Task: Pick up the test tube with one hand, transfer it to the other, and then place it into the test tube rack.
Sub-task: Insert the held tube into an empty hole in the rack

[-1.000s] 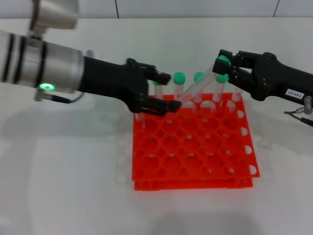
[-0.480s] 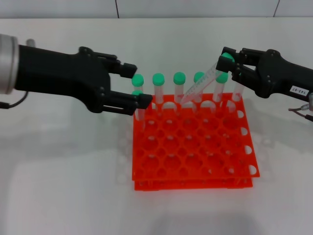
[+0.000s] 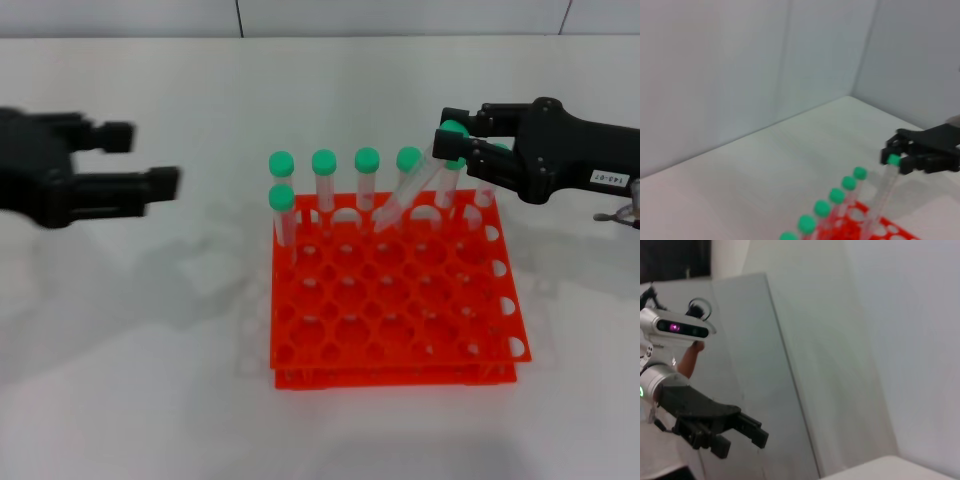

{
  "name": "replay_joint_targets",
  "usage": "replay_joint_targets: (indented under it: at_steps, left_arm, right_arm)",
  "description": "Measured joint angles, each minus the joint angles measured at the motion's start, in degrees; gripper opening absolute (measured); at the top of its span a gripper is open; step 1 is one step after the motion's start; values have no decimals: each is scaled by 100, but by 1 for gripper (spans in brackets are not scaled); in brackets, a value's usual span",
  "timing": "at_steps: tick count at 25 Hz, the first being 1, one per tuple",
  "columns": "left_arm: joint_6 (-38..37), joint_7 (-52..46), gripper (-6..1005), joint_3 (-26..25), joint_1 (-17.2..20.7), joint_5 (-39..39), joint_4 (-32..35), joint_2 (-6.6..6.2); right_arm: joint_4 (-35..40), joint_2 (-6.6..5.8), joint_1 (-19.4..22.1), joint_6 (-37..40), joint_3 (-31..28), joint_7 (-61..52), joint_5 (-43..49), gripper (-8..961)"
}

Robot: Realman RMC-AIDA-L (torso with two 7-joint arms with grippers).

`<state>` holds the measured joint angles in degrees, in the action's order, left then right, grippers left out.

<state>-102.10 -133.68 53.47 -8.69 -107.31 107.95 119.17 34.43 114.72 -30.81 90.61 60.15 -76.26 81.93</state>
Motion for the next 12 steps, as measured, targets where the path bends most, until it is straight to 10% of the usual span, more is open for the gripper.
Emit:
replay_joint_targets:
  at_steps: [12]
  left_arm:
    - [445,1964,722,-274,1703,953,-791,79]
  right_arm:
    - [806,-14,-337,26,16,-762,568,249]
